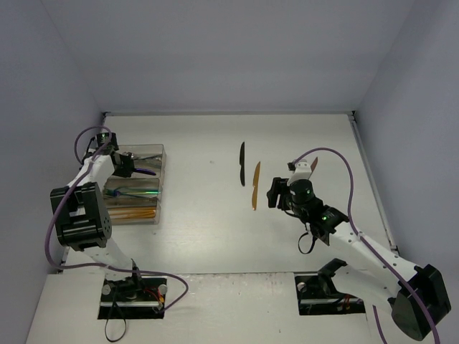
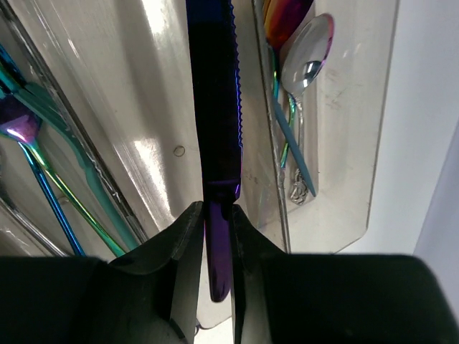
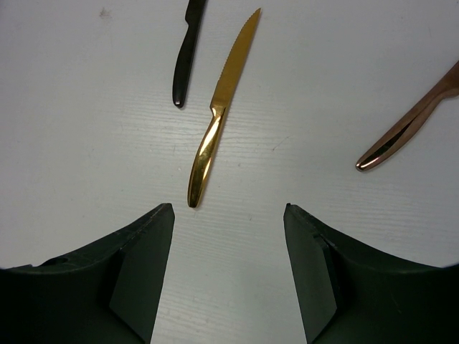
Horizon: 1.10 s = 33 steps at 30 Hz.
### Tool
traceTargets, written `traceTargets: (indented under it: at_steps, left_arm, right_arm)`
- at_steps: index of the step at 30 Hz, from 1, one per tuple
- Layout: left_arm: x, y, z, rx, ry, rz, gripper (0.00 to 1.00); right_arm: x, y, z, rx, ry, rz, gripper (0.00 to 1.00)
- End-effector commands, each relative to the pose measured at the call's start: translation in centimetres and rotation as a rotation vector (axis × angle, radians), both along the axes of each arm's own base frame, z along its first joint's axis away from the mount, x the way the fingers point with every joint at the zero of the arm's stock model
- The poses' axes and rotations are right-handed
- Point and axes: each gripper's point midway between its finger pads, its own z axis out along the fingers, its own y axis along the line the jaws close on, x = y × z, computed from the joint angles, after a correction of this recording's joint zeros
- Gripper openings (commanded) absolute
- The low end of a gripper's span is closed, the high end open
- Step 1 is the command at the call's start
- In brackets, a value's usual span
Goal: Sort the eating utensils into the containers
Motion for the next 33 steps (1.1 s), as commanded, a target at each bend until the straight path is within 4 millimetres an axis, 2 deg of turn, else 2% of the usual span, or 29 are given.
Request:
traceTargets:
  at_steps: [1, 9, 15, 20, 23, 25, 29, 33]
  left_arm:
    - [3.3, -1.7, 4.3, -0.01, -0.161, -0.021, 0.0]
    - [4.2, -3.5, 3.1, -0.027, -0.15, -0.044, 0.01]
    - [3.8, -4.2, 1.9, -0.047, -0.128, -0.041, 0.07]
    - [3.2, -4.3, 2.1, -0.047, -0.14, -0.042, 0.13]
    - [3.3, -4.4, 3.6, -0.026, -0.179, -0.074, 0.17]
    - [3.3, -5.1, 5.5, 0.017, -0.217, -0.142, 0.23]
    - [2.9, -7.3, 9.0, 0.151, -0.259, -0.346, 0.51]
    - [2.4, -13.3, 11.8, 0.303, -0.297, -0.623, 0.64]
  right_arm:
    - [0.9, 0.2, 0.6, 0.016, -0.027, -0.01, 0.6]
    - [0.9, 0.0, 0.6, 0.012, -0.029, -0.017, 0.6]
    - [0.8, -0.1, 0.5, 0.01, -0.028, -0.02, 0.6]
    - [0.9, 0.0, 0.3, 0.004, -0.023, -0.021, 0.6]
    - [1.0, -0.1, 0.3, 0.001, -0.023, -0.025, 0.6]
    - [1.2, -0.2, 0.3, -0.007, -0.025, -0.036, 0.61]
    - [1.9, -0.3, -0.1, -0.026, -0.008, -0.064, 0.61]
    - [3.4, 0.4, -0.9, -0.046, 0.037, -0.084, 0.62]
